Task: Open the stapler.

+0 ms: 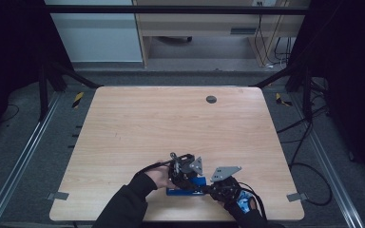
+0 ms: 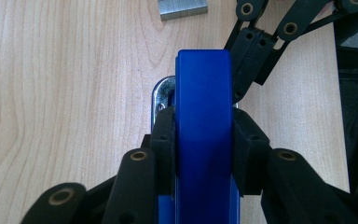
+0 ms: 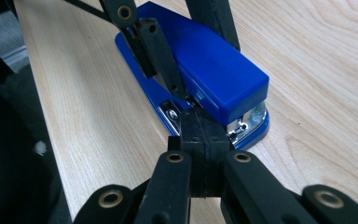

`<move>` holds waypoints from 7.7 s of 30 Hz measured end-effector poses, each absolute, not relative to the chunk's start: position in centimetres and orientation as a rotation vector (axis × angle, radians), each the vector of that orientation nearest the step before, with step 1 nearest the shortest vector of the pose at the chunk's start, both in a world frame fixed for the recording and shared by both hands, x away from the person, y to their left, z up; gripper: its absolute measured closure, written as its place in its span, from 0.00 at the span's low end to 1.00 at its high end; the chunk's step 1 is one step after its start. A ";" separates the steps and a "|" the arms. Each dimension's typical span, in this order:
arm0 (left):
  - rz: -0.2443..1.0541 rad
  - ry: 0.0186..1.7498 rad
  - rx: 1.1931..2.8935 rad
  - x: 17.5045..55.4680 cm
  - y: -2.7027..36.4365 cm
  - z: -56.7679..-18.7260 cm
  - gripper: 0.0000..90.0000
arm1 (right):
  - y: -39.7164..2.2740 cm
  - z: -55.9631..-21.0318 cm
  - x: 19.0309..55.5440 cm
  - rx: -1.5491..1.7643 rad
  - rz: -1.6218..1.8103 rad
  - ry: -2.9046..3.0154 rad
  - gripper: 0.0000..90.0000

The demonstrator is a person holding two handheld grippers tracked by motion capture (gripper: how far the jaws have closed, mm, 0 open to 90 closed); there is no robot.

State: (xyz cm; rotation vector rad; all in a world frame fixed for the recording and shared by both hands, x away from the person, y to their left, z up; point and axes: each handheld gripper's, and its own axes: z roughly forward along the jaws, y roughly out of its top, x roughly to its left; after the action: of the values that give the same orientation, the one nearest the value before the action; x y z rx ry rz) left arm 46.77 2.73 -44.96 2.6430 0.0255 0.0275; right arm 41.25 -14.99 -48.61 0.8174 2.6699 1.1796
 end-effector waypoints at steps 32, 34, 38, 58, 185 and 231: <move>0.051 0.023 2.651 46.6 2.8 -45.1 0.73 | -14.9 -48.6 41.2 0.814 1.176 2.665 1.00; 0.050 0.023 2.647 46.6 2.8 -45.1 0.73 | -14.9 -48.6 41.2 0.817 1.177 2.663 1.00; 0.048 0.027 2.634 46.6 2.9 -45.2 0.73 | -14.9 -48.7 41.2 0.815 1.183 2.663 1.00; 0.079 0.047 2.443 46.5 6.0 -42.7 0.73 | -14.4 -49.4 41.4 0.840 1.036 2.718 1.00; 0.166 0.466 2.152 44.4 12.2 -42.7 0.60 | -14.8 -46.0 42.5 0.714 1.461 2.517 1.00; 0.512 0.870 1.785 34.7 13.5 -49.4 0.95 | -14.7 -46.1 42.6 0.739 1.455 2.522 1.00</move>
State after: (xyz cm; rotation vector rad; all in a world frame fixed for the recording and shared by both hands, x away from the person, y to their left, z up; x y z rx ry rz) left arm 34.73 13.50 -49.45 1.7847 0.8698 0.5119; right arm 42.57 -14.71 -46.05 0.7386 2.5224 1.4553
